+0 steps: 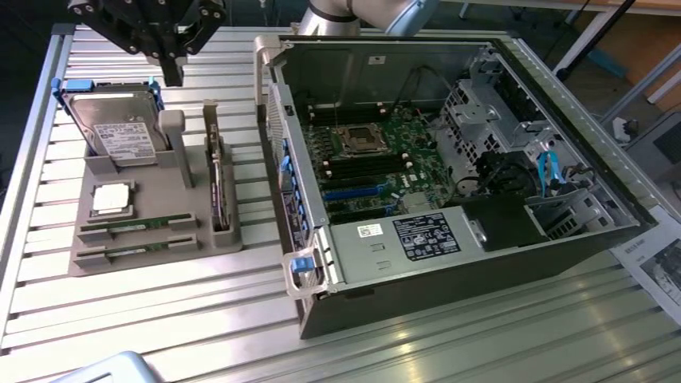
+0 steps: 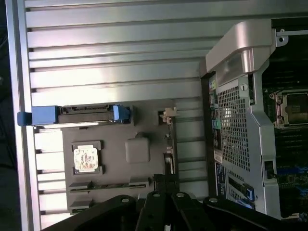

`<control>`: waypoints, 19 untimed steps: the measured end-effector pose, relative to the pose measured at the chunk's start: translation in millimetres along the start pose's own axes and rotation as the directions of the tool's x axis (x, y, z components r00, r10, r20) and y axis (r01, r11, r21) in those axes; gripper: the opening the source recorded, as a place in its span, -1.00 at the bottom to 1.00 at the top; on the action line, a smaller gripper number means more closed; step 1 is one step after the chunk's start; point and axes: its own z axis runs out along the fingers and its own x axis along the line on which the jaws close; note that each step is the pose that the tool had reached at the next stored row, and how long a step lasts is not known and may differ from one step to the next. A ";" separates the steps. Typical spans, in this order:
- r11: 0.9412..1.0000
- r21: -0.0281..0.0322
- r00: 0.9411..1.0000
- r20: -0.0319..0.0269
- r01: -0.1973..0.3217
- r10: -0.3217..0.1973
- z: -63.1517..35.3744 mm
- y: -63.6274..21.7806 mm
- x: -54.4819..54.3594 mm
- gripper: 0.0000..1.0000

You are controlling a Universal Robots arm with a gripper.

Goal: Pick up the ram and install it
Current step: 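Reach for the ram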

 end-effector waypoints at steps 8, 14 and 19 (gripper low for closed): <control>1.000 -0.001 1.000 0.007 0.000 0.000 -2.1 -3.2 42.5 -0.80; 1.000 -0.001 1.000 0.009 0.000 0.000 -3.0 -4.4 58.4 -0.80; 1.000 -0.001 1.000 0.009 0.000 0.000 -3.0 -4.3 58.5 -0.80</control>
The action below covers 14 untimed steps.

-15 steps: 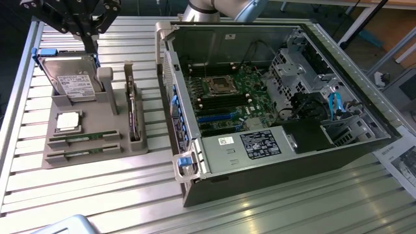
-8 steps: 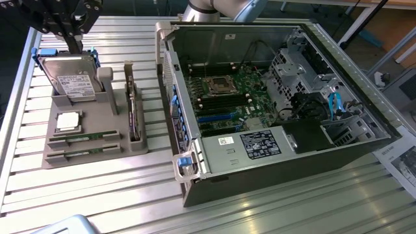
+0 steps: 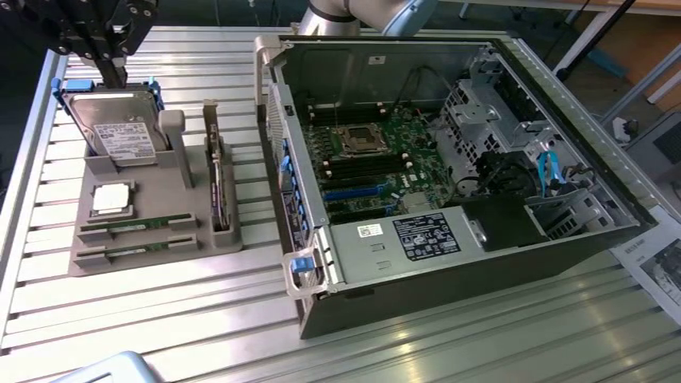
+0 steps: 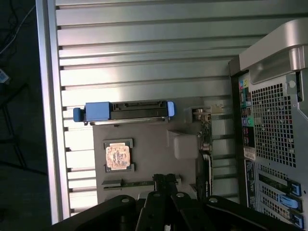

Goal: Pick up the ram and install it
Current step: 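Reach for the ram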

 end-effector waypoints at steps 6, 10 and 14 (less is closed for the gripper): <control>1.000 0.000 1.000 0.000 0.000 0.000 -0.2 -3.1 -0.2 -0.80; 1.000 0.000 1.000 0.000 0.000 0.000 -0.3 -6.1 -0.5 -0.80; 1.000 0.001 1.000 0.000 0.000 0.000 -0.5 -11.4 -0.9 -0.80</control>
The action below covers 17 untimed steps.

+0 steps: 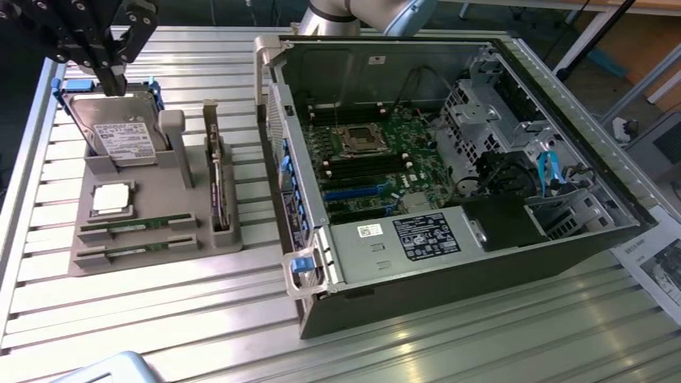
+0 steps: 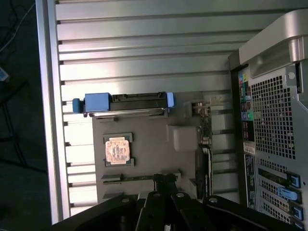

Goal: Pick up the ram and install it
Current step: 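Reach for the ram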

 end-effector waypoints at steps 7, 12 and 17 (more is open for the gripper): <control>1.000 0.001 1.000 0.000 0.000 0.000 -0.4 -8.2 -0.6 -0.80; 1.000 0.002 1.000 0.000 0.000 0.000 -0.6 -13.9 -1.1 -0.80; 1.000 0.003 1.000 0.000 0.000 0.000 -0.8 -20.6 -1.6 -0.80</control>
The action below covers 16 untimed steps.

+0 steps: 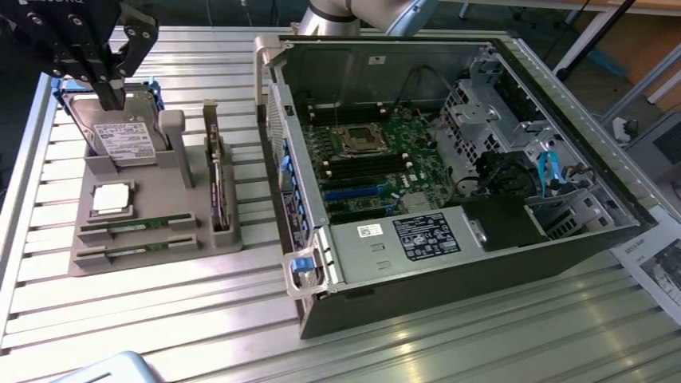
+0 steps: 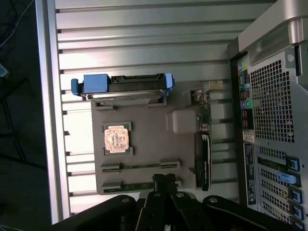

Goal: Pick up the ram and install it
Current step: 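Reach for the ram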

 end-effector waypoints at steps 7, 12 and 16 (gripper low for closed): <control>1.000 0.001 1.000 0.000 0.000 0.000 -0.6 -13.8 -1.1 -0.80; 1.000 0.001 1.000 0.000 0.000 0.000 -0.6 -14.7 -1.1 -0.80; 1.000 0.001 1.000 0.000 0.000 0.000 -0.6 -14.9 -1.1 -0.80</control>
